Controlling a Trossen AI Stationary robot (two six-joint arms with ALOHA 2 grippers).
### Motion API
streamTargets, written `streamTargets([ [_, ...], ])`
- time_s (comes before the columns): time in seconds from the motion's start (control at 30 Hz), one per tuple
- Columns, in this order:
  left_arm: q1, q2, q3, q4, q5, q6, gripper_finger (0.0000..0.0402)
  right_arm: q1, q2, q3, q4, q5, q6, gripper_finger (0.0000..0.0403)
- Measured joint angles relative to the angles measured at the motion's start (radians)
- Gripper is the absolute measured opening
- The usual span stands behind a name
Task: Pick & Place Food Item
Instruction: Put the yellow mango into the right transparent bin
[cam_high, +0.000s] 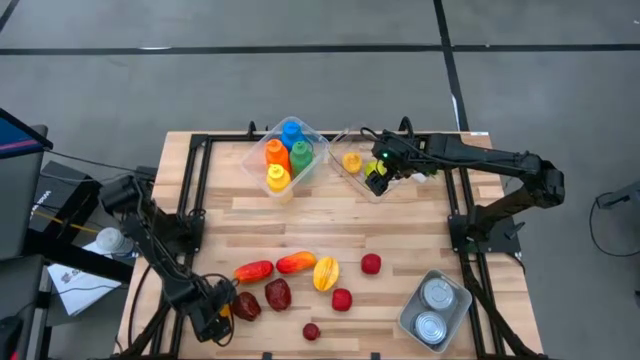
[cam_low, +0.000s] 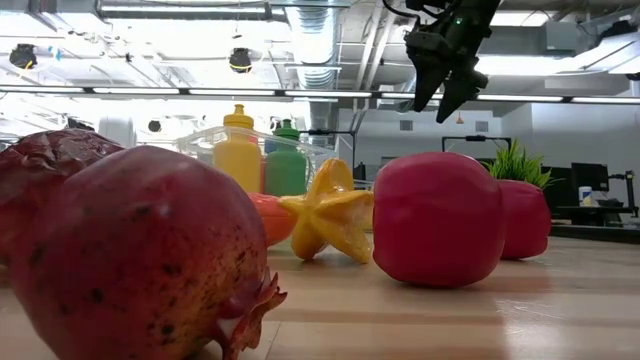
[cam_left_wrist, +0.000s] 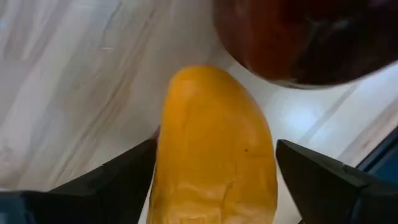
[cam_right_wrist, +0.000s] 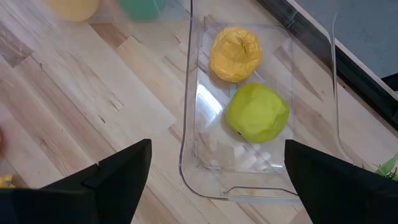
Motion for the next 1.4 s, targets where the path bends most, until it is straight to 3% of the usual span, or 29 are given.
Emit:
streamTargets([
  [0.27, 0.009, -0.043, -0.007, -0.065, 0.050, -0.055, 0.0206, 0.007, 0.000, 0.000, 0.000, 0.000, -0.012, 0.0356],
  [0.37, 0.016, -0.113, -0.006, -0.085, 0.059, -0.063, 0.0202, 0.020, 0.000, 0.000, 0.002, 0.000, -0.013, 0.0356],
  [0.53, 0.019, -0.270, -0.007, -0.117, -0.044, -0.144, 0.0220, 0.074, 0.000, 0.000, 0.040, -0.023, 0.008, 0.0356],
  [0.7, 0.019, -0.464, -0.006, -0.116, -0.237, -0.153, 0.0246, 0.158, 0.000, -0.001, 0.137, -0.049, 0.031, 0.0356],
  [0.97, 0.048, -0.750, -0.005, -0.097, -0.744, -0.139, 0.0220, 0.323, 0.000, -0.001, 0.429, -0.051, 0.015, 0.0356],
  [1.07, 0.095, -0.824, -0.005, -0.047, -0.870, -0.048, 0.0230, 0.383, 0.000, -0.001, 0.583, -0.051, -0.027, 0.0356],
  [1.17, 0.175, -0.865, -0.005, 0.047, -0.927, 0.108, 0.0242, 0.421, 0.000, -0.001, 0.724, -0.051, -0.009, 0.0356],
  [1.4, 0.467, -0.828, -0.005, 0.406, -0.882, 0.641, 0.0236, 0.439, 0.003, -0.001, 0.872, -0.038, 0.191, 0.0356],
])
